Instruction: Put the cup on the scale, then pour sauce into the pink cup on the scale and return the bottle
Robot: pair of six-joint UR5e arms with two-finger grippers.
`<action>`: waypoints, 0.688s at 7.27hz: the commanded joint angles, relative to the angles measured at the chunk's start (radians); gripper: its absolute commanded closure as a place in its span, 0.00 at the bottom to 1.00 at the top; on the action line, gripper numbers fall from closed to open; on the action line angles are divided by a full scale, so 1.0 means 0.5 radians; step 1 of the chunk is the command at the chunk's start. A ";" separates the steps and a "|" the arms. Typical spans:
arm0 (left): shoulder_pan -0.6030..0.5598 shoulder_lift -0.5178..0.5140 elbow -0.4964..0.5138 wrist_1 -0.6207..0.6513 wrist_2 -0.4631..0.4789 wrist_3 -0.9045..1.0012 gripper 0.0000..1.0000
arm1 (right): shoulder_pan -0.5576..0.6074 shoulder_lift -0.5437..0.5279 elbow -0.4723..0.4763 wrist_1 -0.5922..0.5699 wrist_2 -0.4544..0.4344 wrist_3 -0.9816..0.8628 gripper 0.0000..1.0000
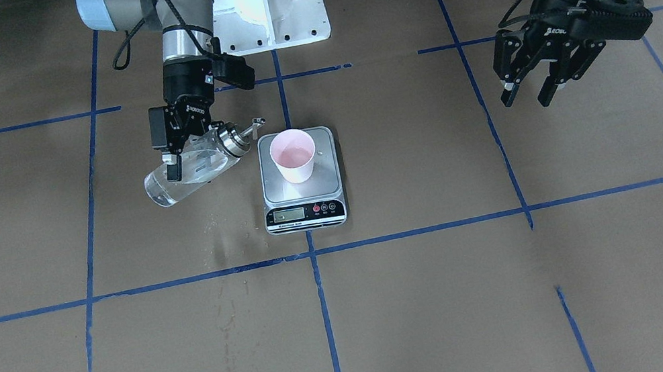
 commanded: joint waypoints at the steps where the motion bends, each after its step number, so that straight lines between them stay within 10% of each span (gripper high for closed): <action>1: -0.005 -0.001 -0.025 0.001 -0.054 0.004 0.39 | 0.009 0.011 0.000 -0.080 -0.024 -0.117 1.00; 5: -0.005 -0.032 -0.166 0.129 -0.113 -0.041 0.39 | 0.009 -0.022 0.006 -0.086 -0.082 -0.117 1.00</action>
